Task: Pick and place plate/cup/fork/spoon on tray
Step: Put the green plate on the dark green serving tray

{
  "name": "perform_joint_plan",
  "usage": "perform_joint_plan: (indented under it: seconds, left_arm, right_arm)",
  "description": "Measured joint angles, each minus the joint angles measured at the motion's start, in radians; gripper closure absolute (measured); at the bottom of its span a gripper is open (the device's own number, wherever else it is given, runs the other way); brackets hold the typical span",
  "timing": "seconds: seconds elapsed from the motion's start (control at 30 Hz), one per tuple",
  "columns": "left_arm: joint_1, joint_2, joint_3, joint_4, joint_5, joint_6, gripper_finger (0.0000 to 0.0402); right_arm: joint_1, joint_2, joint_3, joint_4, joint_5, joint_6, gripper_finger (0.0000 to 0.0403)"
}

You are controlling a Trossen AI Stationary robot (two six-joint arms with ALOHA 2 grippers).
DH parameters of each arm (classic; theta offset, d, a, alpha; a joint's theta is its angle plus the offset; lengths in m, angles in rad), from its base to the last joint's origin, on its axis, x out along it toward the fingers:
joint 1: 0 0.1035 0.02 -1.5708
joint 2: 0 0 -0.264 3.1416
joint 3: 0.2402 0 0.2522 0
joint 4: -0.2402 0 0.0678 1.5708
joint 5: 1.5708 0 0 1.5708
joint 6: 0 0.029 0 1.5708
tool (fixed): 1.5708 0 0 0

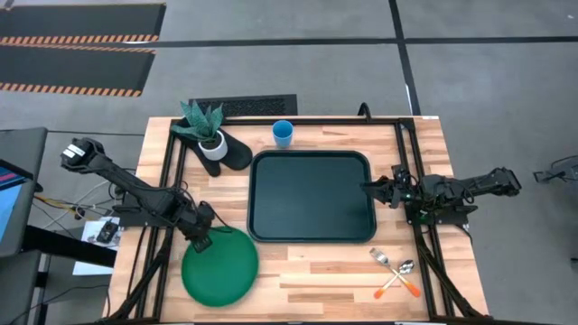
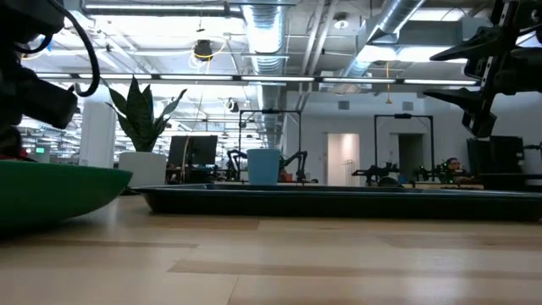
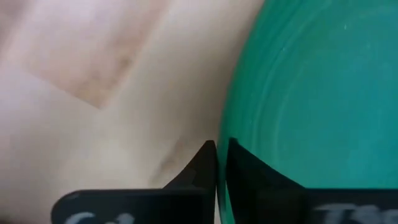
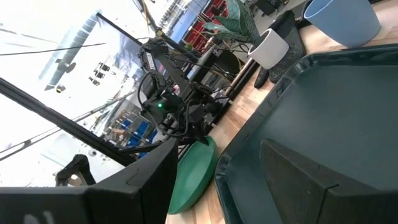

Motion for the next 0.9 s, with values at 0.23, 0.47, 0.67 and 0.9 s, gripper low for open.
perform_joint_plan:
  seconds: [0.23, 0.47, 0.67, 0.9]
  left_arm:
    - [-0.034, 0.003, 0.058, 0.105, 0.237, -0.131, 0.0401]
    - [-0.027, 0.002, 0.288, 0.230, 0.135, -0.297, 0.0401]
    - [0.150, 0.029, 0.440, 0.053, -0.272, -0.317, 0.0401]
    - [0.378, 0.248, 0.484, 0.100, -0.288, -0.212, 0.0401]
  right_arm:
    - [0.000, 0.000, 0.000, 0.000, 0.000, 0.000, 0.0148]
    - [0.000, 0.000, 0.000, 0.000, 0.000, 0.000, 0.0148]
    - [0.000, 0.000, 0.000, 0.000, 0.000, 0.006, 0.0148]
    - [0.000, 0.000, 0.000, 0.002, 0.013, 0.031, 0.0148]
